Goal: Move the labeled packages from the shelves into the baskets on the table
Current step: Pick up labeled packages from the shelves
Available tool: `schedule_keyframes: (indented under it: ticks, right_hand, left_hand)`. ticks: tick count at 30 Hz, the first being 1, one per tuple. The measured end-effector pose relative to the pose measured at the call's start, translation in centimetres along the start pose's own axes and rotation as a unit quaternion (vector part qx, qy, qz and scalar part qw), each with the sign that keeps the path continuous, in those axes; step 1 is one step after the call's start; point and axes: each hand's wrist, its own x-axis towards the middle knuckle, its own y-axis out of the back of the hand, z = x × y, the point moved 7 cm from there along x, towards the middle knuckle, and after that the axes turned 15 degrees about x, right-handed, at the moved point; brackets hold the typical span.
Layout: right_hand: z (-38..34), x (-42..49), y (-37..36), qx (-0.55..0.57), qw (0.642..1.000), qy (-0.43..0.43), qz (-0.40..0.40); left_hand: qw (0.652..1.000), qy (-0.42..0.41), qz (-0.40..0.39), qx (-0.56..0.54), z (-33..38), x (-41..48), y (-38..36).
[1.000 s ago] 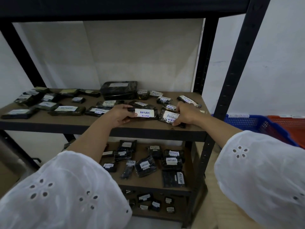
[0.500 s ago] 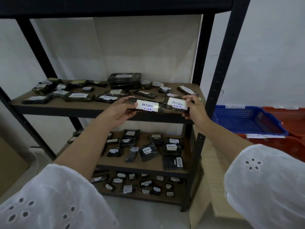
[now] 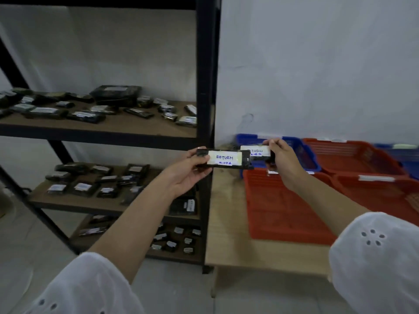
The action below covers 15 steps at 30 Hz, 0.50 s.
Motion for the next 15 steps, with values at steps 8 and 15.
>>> schedule_keyframes:
  ticks: [8, 15]
  right_hand:
    - [0.9, 4.1, 8.4, -0.009, 0.998, -0.06, -0.022]
    - [5.0, 12.9, 10.6, 0.008, 0.994, -0.107, -0.012]
  left_hand:
    - [0.999, 0.032, -0.011, 0.004, -3.7, 6.1, -8.6]
    - [0.999, 0.048, 0.005, 0.009, -4.0, 16.4, -10.9]
